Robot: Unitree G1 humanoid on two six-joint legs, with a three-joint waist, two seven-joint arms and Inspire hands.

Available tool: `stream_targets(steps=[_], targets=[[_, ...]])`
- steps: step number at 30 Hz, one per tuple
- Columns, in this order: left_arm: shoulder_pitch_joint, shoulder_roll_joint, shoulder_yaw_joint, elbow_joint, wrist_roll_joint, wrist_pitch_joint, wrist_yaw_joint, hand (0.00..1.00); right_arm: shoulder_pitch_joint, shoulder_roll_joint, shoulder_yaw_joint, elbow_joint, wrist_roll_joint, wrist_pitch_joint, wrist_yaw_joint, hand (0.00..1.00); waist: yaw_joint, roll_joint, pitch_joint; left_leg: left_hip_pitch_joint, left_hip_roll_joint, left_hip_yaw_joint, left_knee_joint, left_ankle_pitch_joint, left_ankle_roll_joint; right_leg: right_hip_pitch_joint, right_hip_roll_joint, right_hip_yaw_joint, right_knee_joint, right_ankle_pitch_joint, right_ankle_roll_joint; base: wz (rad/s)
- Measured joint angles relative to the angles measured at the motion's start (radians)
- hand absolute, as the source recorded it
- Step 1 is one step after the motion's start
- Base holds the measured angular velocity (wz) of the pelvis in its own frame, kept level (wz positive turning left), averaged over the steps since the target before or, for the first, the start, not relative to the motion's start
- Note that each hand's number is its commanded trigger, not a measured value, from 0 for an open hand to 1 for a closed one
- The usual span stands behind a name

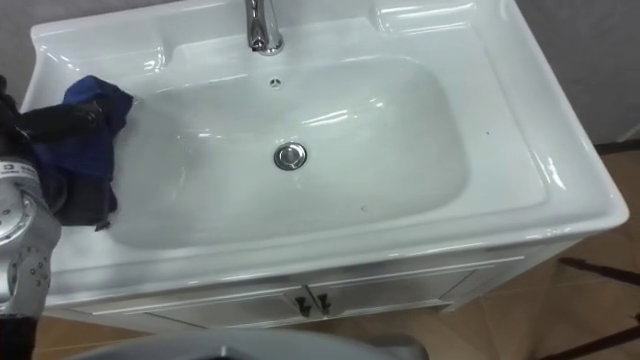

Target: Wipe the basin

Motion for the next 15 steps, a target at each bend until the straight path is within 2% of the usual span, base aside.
stream_targets(steps=[4,9,12,15], targets=[[0.000,0.000,0.002,0.000,0.000,-0.007,0.006,0.00,0.001,0.000,0.000,0.003,0.000,0.000,0.004,0.00,0.000,0.005,-0.0013,0.001,0.000,0.001,-0.001,0.000,0.000,0.001,0.000,0.001,0.000,0.000,0.000,0.00],[-0.007,0.000,0.041,0.000,0.000,-0.010,0.031,0.00,0.000,0.001,-0.007,0.002,0.003,-0.001,0.003,0.00,0.000,-0.001,0.0002,0.002,0.000,0.001,-0.001,0.000,0.000,-0.001,0.000,0.001,0.000,0.000,0.000,0.00],[-0.010,0.001,0.068,-0.022,0.000,-0.027,0.071,0.00,0.001,0.003,-0.007,0.003,0.005,-0.004,-0.007,0.00,0.004,-0.012,0.0003,0.002,0.000,0.001,-0.001,0.000,0.000,-0.001,0.000,0.001,0.000,0.000,0.000,0.00],[-0.010,0.001,0.089,-0.074,0.000,-0.061,0.117,0.00,0.008,0.005,-0.014,0.004,0.009,-0.009,-0.013,0.00,0.018,-0.024,-0.0053,0.004,0.000,-0.001,-0.001,0.000,0.000,0.001,-0.001,0.001,-0.001,0.000,0.000,0.00]])
